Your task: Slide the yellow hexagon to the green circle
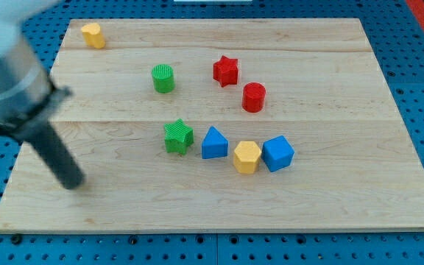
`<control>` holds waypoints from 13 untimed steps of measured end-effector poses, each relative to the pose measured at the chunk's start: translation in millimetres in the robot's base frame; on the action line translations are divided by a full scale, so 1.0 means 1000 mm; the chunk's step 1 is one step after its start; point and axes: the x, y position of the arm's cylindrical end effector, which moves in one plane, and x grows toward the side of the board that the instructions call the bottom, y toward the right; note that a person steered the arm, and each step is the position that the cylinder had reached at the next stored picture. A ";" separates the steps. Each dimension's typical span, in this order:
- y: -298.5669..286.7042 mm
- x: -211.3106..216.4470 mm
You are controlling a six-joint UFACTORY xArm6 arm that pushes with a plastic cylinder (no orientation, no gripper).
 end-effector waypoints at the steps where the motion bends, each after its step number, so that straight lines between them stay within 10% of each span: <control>1: 0.116 0.011; 2: 0.212 0.001; 5: 0.221 -0.131; 13: 0.161 -0.108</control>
